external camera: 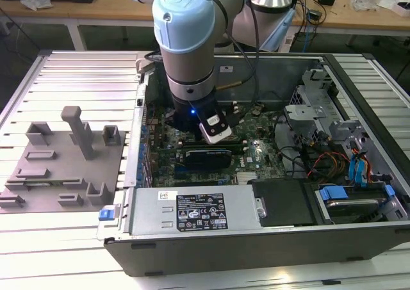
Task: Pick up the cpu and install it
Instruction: 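Install the second cpu locking lever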
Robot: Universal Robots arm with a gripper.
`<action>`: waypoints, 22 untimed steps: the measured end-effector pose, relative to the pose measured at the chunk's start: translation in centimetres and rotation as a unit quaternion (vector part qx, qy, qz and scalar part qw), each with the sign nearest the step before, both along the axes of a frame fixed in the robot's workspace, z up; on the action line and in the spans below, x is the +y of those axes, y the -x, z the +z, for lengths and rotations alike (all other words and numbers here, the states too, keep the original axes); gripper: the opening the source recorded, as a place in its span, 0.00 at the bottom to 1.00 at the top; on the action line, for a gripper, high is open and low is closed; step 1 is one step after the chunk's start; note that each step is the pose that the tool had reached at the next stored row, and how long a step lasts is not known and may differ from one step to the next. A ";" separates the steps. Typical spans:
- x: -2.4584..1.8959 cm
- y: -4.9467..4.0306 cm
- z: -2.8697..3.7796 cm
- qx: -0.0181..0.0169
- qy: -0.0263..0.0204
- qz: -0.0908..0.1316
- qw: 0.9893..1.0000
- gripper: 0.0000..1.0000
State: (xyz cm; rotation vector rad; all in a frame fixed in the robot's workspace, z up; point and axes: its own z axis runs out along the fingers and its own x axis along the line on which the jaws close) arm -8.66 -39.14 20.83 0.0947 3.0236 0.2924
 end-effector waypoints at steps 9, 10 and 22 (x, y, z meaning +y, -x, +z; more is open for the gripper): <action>-0.45 -0.41 -0.04 0.002 -0.012 0.000 1.000 0.11; -0.44 -0.41 -0.12 0.001 -0.014 0.000 1.000 0.11; -0.29 -0.41 -1.09 -0.001 -0.032 0.000 0.999 0.11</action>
